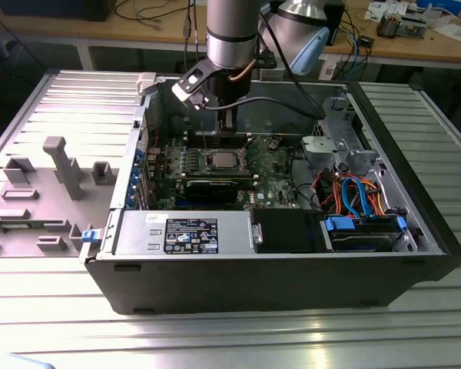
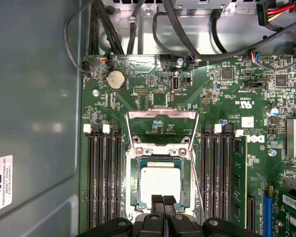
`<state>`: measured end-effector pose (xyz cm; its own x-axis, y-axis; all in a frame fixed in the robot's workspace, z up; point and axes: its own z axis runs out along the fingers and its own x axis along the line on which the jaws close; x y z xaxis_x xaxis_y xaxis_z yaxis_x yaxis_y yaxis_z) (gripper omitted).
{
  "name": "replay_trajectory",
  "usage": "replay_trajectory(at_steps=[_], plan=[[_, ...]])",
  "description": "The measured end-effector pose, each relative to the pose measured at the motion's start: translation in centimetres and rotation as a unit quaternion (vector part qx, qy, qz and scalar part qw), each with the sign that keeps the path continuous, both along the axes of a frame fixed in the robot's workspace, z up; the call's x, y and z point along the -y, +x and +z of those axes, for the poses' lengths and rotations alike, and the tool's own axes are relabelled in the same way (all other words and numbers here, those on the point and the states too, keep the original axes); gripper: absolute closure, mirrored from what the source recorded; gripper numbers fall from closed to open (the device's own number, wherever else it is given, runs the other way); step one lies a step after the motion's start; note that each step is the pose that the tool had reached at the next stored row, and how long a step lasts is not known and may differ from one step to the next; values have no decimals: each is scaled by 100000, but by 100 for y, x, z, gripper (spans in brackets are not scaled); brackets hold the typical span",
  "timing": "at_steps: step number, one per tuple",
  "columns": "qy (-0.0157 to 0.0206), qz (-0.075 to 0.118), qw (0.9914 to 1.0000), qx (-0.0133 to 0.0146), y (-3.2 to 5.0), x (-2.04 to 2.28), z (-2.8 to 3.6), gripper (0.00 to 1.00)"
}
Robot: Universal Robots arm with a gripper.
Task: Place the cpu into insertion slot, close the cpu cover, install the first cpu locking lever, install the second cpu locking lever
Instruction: 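Close the cpu cover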
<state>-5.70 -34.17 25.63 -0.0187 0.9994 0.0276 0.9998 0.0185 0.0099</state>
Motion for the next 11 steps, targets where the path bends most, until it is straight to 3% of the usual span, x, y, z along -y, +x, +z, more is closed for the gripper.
replay_trajectory(at_steps=[11], plan=[[-12, 117, 100000, -11, 36, 1, 2, 89]])
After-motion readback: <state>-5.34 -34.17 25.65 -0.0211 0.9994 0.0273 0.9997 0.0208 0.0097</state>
